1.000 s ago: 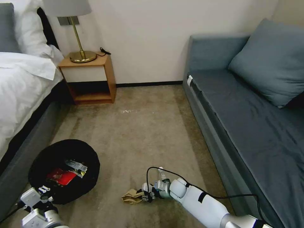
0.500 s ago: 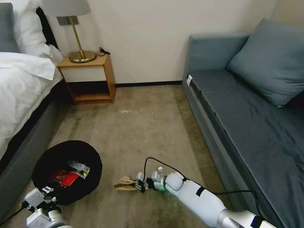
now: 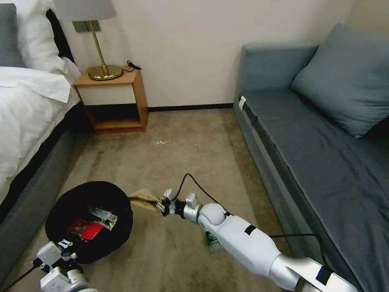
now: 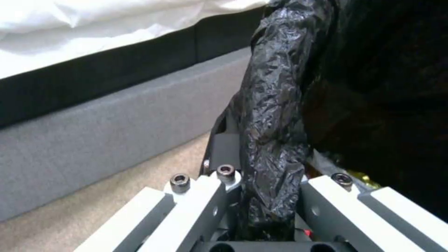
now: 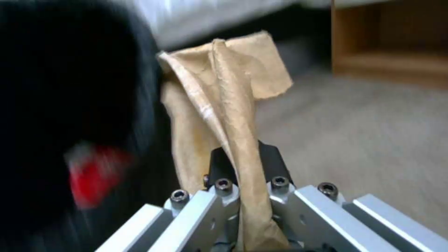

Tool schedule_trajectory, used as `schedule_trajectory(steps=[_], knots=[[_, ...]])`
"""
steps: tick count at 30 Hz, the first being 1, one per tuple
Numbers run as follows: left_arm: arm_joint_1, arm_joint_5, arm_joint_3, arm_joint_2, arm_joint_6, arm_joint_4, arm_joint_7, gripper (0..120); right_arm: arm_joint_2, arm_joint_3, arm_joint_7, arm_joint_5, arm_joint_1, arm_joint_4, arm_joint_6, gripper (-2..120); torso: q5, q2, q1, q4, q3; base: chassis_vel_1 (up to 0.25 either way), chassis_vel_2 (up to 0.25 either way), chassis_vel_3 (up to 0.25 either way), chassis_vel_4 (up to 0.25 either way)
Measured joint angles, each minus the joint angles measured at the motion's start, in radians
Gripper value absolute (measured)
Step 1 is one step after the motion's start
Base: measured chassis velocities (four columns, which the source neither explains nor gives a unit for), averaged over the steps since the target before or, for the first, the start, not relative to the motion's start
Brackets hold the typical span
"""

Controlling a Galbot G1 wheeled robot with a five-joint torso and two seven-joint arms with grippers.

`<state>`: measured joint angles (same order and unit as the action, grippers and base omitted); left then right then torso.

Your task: Pick up the trash bin, then pick up the garbage on the floor and place it into the trash bin.

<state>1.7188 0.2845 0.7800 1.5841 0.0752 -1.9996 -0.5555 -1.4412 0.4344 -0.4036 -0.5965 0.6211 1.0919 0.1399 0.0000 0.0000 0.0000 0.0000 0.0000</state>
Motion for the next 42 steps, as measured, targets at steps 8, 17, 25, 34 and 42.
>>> schedule_trajectory(steps=[8, 17, 25, 34, 42], knots=[[-0.007, -0.007, -0.001, 0.004, 0.0, 0.002, 0.003, 3, -0.024, 0.069, -0.04, -0.184, 0.019, 0.142, 0.001, 1, -0.0001, 0.0, 0.0, 0.0, 0.0, 0.0, 0.0, 0.0, 0.0], [0.014, -0.004, -0.001, 0.005, -0.022, -0.03, 0.014, 3, -0.053, 0.155, -0.103, -0.139, 0.019, 0.121, -0.014, 1, -0.0001, 0.0, 0.0, 0.0001, 0.0, 0.0, 0.0, 0.0, 0.0], [0.028, -0.009, -0.002, 0.009, -0.025, -0.045, 0.02, 3, -0.074, 0.193, -0.045, -0.09, -0.01, 0.088, -0.008, 1, -0.0001, 0.0, 0.0, 0.0001, 0.0, 0.0, 0.0, 0.0, 0.0], [0.029, -0.029, -0.007, 0.018, -0.028, -0.045, 0.028, 3, -0.093, 0.235, 0.046, -0.04, -0.026, 0.075, 0.022, 14, -0.0001, 0.0, 0.0, 0.0001, 0.0, 0.0, 0.0, 0.0, 0.0], [0.029, -0.032, -0.007, 0.014, -0.029, -0.045, 0.029, 3, -0.082, 0.24, 0.066, -0.038, -0.025, 0.1, 0.028, 44, 0.0, 0.0, 0.0, 0.0, 0.0, 0.0, 0.0, 0.0, 0.0]])
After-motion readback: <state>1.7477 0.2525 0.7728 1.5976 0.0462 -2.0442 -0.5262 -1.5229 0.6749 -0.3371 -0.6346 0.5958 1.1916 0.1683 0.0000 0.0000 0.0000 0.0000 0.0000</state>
